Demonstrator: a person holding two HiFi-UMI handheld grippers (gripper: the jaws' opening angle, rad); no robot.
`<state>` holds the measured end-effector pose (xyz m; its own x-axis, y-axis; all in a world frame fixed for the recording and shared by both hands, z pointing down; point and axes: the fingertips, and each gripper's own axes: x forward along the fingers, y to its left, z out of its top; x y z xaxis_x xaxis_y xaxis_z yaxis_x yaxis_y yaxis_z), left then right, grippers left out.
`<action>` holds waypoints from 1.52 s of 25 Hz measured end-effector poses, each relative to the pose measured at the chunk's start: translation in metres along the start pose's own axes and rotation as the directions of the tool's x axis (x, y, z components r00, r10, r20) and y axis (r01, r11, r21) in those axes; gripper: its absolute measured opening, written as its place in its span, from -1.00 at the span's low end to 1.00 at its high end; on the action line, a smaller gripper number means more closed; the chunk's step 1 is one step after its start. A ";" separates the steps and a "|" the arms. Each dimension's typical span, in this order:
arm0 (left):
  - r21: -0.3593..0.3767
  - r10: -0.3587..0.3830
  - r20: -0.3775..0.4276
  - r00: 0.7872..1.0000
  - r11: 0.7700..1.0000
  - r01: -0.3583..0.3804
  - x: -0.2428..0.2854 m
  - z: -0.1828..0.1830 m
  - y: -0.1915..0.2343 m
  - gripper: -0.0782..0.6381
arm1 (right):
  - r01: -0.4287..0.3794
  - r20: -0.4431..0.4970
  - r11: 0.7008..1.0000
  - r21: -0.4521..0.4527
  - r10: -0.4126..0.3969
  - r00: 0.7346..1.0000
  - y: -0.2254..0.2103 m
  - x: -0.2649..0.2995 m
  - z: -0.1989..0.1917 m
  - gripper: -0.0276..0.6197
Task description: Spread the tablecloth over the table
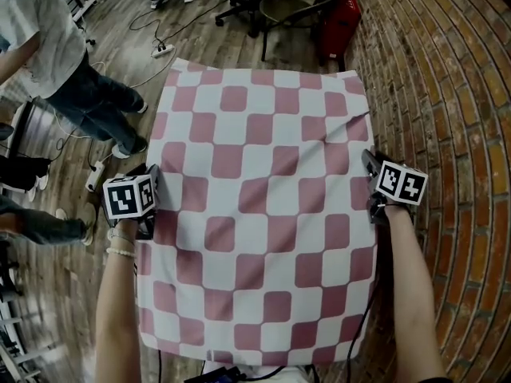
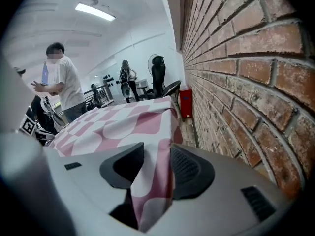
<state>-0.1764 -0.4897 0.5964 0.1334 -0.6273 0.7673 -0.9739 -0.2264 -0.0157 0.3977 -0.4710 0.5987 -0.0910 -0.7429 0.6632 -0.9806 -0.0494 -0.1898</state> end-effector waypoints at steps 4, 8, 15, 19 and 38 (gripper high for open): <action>0.015 0.043 0.012 0.999 0.999 -0.043 0.000 0.004 0.002 -0.44 | 0.023 0.032 1.000 -0.006 -0.023 0.999 0.000 -0.001 0.001 -0.34; 0.032 0.078 0.094 0.993 0.996 -0.081 -0.021 0.015 0.001 -0.53 | 0.109 0.088 0.986 -0.124 -0.099 0.991 0.000 -0.019 0.000 -0.64; 0.101 -0.003 0.267 0.964 0.995 -0.025 -0.092 0.041 -0.031 -0.71 | 0.144 0.253 0.964 -0.221 -0.086 0.964 0.051 -0.097 0.009 -0.78; 0.174 -0.078 0.356 0.931 0.985 0.016 -0.145 0.050 -0.060 -0.73 | 0.131 0.314 0.960 -0.247 -0.049 0.948 0.091 -0.149 0.008 -0.78; 0.472 -0.335 0.558 0.759 0.881 0.042 -0.386 0.026 -0.145 -0.73 | 0.105 0.506 0.944 -0.313 0.072 0.860 0.244 -0.387 -0.020 -0.78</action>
<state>-0.0820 -0.2341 0.2856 0.5298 -0.8163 0.2302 -0.7657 -0.5771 -0.2839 0.1898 -0.1817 0.3101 -0.0609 -0.9798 0.1904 -0.9896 0.0842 0.1167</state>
